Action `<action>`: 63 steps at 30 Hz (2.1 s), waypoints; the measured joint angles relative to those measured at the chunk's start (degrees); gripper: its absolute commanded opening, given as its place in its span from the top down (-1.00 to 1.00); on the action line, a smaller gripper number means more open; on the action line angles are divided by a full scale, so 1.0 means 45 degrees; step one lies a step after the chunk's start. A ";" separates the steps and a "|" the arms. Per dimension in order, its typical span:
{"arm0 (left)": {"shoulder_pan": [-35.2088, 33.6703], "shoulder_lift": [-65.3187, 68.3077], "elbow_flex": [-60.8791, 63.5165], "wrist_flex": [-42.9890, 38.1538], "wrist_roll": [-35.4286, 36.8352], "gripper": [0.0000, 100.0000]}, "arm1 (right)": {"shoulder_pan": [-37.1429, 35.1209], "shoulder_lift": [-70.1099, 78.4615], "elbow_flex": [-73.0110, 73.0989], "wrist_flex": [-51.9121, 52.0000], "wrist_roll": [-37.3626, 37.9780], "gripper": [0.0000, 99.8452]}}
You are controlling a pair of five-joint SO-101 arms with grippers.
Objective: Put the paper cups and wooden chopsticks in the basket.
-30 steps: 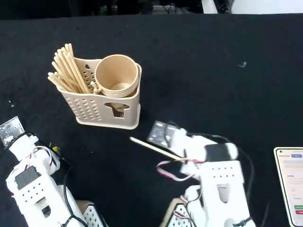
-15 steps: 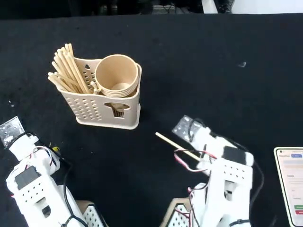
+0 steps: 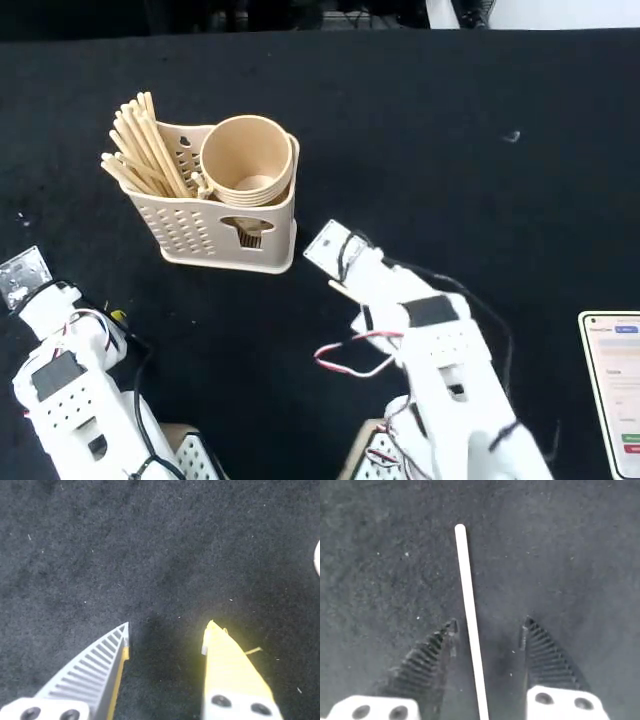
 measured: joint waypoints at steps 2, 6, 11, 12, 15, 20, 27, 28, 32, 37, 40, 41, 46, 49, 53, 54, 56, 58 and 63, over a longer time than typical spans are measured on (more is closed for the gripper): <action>0.0000 0.0000 0.0000 0.0000 0.0000 0.52 | 0.0000 0.1250 -0.0410 -0.0254 0.0059 0.60; 0.0000 0.0000 0.0000 0.0000 0.0000 0.52 | 0.0020 0.3712 -0.1641 -0.0371 0.0059 0.62; 0.0000 0.0000 0.0000 0.0000 0.0000 0.52 | 0.0234 0.5822 -0.2833 -0.0449 0.0059 0.98; 0.0000 0.0000 0.0000 0.0000 0.0000 0.52 | 0.0254 0.6017 -0.3009 -0.0449 0.0059 0.98; 0.0000 0.0000 0.0000 0.0000 0.0000 0.52 | 0.0254 0.6505 -0.3360 -0.0469 0.0059 0.98; 0.0000 0.0000 0.0000 0.0000 0.0000 0.52 | 0.1035 0.5783 -0.3907 0.0840 0.0059 0.98; 0.0000 0.0000 0.0000 0.0000 0.0000 0.52 | 0.1973 0.1328 -0.6662 0.5431 -0.0938 0.98; 0.0000 0.0000 0.0000 0.0000 0.0000 0.52 | 0.1973 0.0547 -0.7033 0.5763 -0.1172 0.98; 0.0000 0.0000 0.0000 0.0000 0.0000 0.52 | 0.2071 -0.2188 -0.8694 0.5822 -0.2305 0.98; 0.0000 0.0000 0.0000 0.0000 0.0000 0.52 | 0.0957 -0.4357 -1.0178 0.3907 -0.4786 0.98; 0.0000 0.0000 0.0000 0.0000 0.0000 0.52 | -0.0703 -0.5040 -1.0393 0.2129 -0.6701 0.98; 0.0000 0.0000 0.0000 0.0000 0.0000 0.52 | -0.1309 -0.5158 -1.0393 0.1426 -0.7267 0.98; 0.0000 0.0000 0.0000 0.0000 0.0000 0.52 | -0.4142 -0.5216 -1.0393 -0.2559 -0.8908 0.98; 0.0000 0.0000 0.0000 0.0000 0.0000 0.52 | -0.5958 -0.5060 -1.0393 -0.4786 -0.9221 0.98; 0.0000 0.0000 0.0000 0.0000 0.0000 0.52 | -0.7541 -0.3634 -1.0432 -0.7306 -0.9260 0.98; 0.0000 0.0000 0.0000 0.0000 0.0000 0.52 | -0.7619 -0.3067 -1.0432 -0.7853 -0.9260 0.98; 0.0000 0.0000 0.0000 0.0000 0.0000 0.52 | -0.7600 -0.1700 -1.0432 -0.8928 -0.9260 0.98; 0.0000 0.0000 0.0000 0.0000 0.0000 0.52 | -0.7600 -0.0352 -1.0413 -0.9807 -0.9260 0.98; 0.0000 0.0000 0.0000 0.0000 0.0000 0.52 | -0.7326 0.2716 -1.0413 -1.1253 -0.9241 0.98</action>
